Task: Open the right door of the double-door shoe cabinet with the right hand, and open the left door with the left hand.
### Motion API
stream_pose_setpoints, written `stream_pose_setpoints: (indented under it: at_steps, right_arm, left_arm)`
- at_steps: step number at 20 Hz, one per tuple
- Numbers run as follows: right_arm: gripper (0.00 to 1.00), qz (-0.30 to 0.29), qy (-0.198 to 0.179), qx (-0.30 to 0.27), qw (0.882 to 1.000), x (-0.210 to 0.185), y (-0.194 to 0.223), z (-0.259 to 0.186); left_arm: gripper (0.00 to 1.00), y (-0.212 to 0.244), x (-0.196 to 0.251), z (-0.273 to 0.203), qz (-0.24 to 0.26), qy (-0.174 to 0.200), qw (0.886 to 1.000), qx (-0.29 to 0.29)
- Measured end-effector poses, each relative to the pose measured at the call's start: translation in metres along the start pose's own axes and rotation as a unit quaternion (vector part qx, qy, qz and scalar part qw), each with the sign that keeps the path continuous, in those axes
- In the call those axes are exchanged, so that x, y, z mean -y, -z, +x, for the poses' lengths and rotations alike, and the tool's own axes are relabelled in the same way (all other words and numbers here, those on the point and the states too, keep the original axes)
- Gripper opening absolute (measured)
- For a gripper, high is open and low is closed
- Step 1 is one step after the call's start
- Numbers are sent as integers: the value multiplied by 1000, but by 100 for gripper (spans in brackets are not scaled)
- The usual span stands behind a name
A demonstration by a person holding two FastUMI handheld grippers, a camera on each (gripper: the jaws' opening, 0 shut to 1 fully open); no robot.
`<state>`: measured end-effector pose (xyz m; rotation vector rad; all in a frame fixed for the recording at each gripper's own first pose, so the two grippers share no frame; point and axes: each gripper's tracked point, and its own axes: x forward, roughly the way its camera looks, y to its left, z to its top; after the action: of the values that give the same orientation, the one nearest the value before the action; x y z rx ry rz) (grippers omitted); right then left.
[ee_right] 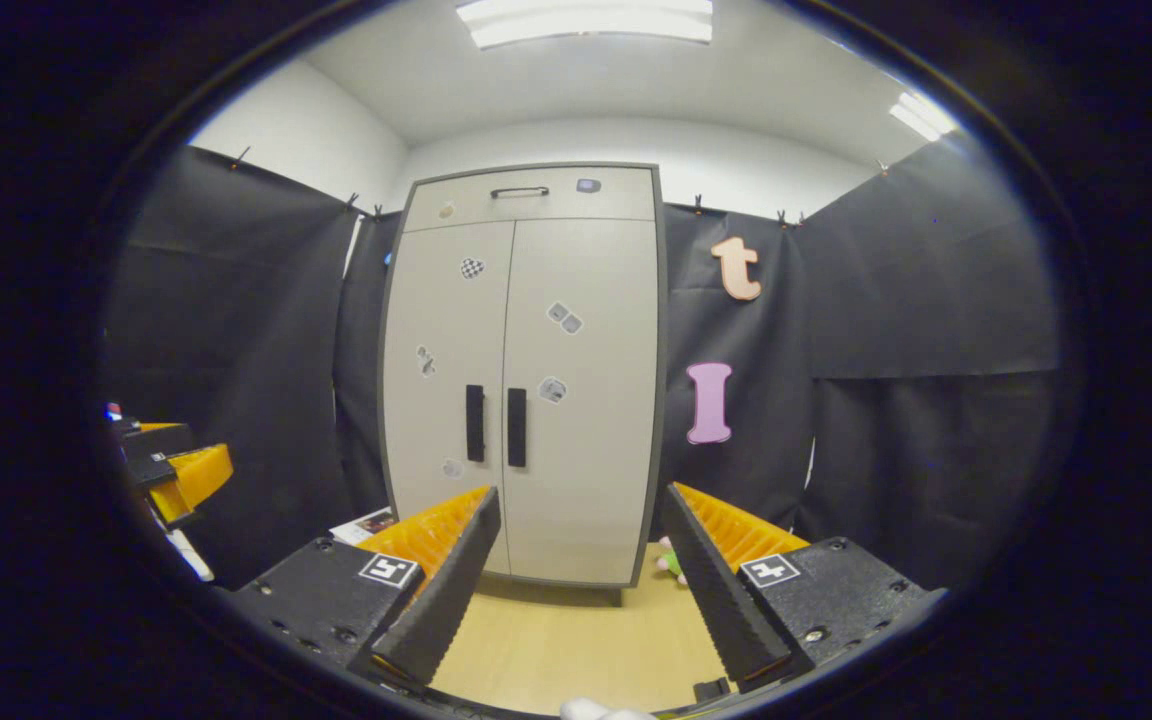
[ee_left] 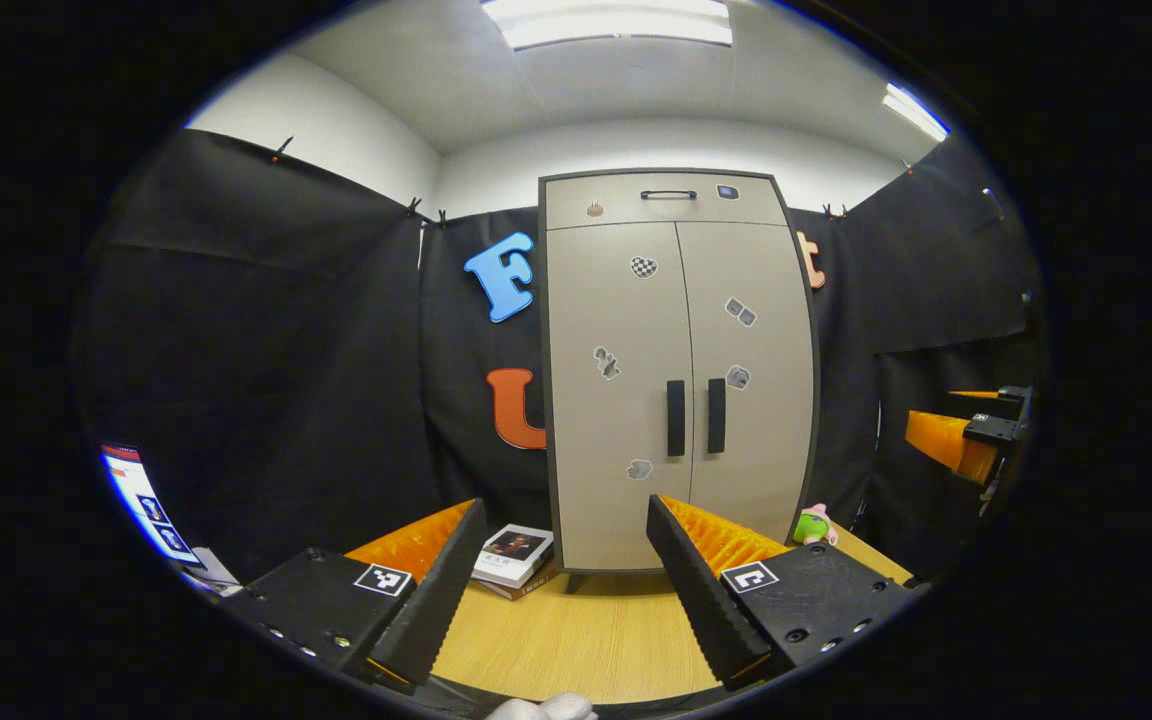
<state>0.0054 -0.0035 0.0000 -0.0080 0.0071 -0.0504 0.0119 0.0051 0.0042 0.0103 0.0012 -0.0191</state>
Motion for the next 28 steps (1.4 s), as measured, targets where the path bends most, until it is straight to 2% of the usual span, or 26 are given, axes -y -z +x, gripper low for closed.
stream_pose_setpoints:
  at_steps: [2,9,21,26,28]
  right_arm:
    - [100,-1,0,-2,1000,-2,1,7]
    - [100,13,4,-6,1000,-29,3,83]
    - [100,13,-16,-4,1000,-87,4,270]
    - [94,-2,-7,-5,1000,-93,10,337]
    - [87,-13,1,-10,1000,-90,13,355]
  left_arm:
    - [96,1,-4,0,2,0,1000,-1]
    - [96,10,-18,-6,14,-5,1000,-12]
    - [96,19,-18,3,15,-63,998,-24]
    - [96,20,-13,16,14,-88,996,-29]
    - [96,20,-12,20,16,-96,995,-30]
